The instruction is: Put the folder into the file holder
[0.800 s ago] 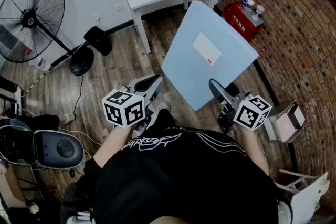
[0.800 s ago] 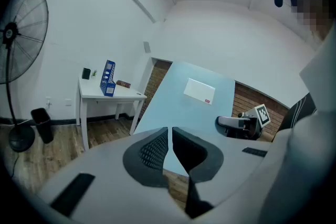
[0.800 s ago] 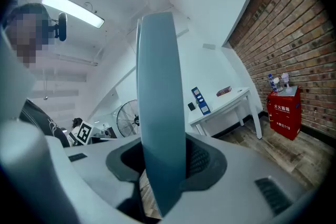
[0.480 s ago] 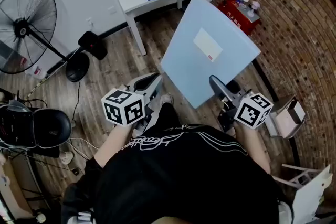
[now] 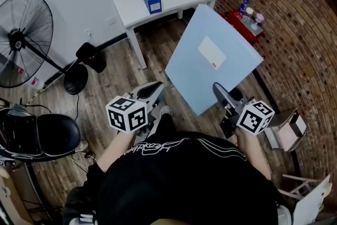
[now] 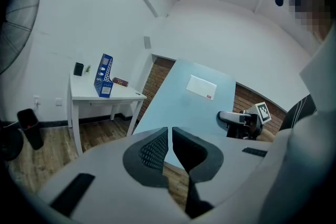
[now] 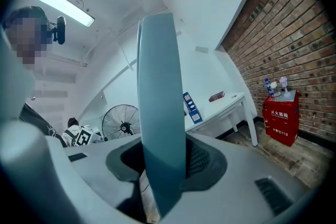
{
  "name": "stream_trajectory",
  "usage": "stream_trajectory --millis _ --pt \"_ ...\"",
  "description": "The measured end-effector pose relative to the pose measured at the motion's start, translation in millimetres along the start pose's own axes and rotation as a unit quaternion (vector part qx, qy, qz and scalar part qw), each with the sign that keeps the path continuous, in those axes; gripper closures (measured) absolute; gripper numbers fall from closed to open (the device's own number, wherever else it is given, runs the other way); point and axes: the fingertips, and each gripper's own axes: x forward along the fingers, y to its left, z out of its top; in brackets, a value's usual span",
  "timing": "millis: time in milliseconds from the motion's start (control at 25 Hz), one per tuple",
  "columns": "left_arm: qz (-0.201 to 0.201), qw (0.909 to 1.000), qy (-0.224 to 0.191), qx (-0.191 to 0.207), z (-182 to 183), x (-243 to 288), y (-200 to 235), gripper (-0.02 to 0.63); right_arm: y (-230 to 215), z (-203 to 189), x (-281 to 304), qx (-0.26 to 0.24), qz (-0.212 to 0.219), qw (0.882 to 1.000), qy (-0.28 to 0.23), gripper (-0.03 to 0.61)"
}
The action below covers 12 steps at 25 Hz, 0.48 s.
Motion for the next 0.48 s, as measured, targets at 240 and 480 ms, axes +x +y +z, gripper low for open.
stream_trajectory --millis 240,480 --pt "0.001 0.9999 0.005 -0.013 41.2 29.3 65.1 0.565 -22.3 25.9 73.2 0.01 -0.009 1.0 0.005 0.416" --pt "0.002 0.9994 0.0 -0.035 79.5 57.5 134.7 0.565 -35.1 54.7 148.1 0.0 -0.021 1.0 0.011 0.416"
